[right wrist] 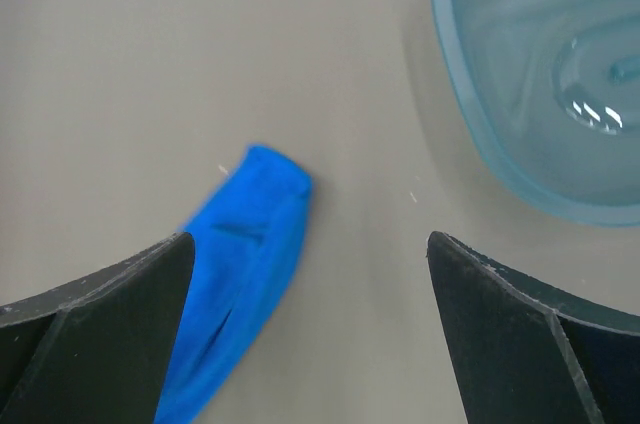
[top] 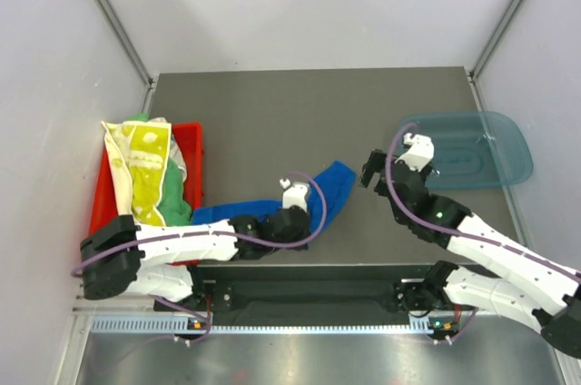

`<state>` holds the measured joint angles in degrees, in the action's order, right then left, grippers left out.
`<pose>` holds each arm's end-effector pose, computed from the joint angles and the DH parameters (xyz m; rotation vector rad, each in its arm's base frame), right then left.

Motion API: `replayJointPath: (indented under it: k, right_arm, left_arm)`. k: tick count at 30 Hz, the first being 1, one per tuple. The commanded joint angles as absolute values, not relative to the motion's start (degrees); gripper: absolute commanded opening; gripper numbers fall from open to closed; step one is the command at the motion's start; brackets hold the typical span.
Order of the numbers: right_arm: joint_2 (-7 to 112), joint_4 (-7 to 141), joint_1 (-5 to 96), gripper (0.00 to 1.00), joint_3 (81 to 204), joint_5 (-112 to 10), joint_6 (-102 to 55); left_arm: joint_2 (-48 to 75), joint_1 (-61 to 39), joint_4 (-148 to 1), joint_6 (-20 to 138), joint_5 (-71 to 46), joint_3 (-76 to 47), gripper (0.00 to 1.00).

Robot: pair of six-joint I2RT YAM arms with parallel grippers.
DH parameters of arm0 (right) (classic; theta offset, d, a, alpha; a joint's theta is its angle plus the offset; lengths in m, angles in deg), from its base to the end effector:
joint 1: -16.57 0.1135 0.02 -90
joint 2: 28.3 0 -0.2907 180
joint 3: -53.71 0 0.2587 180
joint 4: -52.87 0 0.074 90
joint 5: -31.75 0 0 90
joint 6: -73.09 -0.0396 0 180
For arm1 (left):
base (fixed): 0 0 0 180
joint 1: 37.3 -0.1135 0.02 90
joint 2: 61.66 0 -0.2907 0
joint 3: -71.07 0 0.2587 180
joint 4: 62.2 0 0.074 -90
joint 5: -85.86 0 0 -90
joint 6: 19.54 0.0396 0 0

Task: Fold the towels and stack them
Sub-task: Move the towel to the center of the board

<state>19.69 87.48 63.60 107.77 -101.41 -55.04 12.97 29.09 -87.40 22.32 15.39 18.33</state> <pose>0.1378 0.1082 0.3077 0.2950 1.9097 0.2088 0.1158 -0.2318 0.2158 0.2205 2.3970 -0.5705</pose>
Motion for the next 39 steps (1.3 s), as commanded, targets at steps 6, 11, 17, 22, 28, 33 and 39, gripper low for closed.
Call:
replayJointPath:
  k: [6, 11, 17, 22, 28, 33, 39]
  right_arm:
    - [28.39, 81.23, 60.17, 1.0, 107.29, -97.02, -55.24]
    - [32.17, 79.38, 57.88, 1.0, 106.41, -93.51, -55.06]
    - [31.56, 78.85, 56.74, 1.0, 104.13, -91.22, -55.5]
    - [30.06, 76.31, 56.82, 0.85, 100.53, -85.6, -57.43]
    - [31.2, 72.18, 58.41, 0.58, 98.33, -81.2, -59.36]
    - [35.86, 69.37, 61.22, 0.49, 99.2, -80.67, -60.59]
    - [41.84, 66.82, 63.94, 0.45, 100.26, -80.75, -62.09]
  left_arm:
    - [16.64, 40.92, -71.57, 27.13, 5.79, 19.08, 0.02]
    - [21.57, 43.12, -68.05, 28.71, 2.54, 18.29, 0.38]
    - [18.5, 43.3, -70.42, 32.13, 4.11, 16.35, 0.65]
    - [10.95, 43.21, -79.26, 30.4, 18.23, 14.59, 0.64]
    - [4.97, 32.46, -93.27, 18.96, 31.03, 11.96, 0.58]
    - [8.1, 14.42, -84.41, 25.62, 15.12, 11.54, 0.57]
    - [23.03, 7.01, -82.73, 35.73, 1.59, -2.18, 0.58]
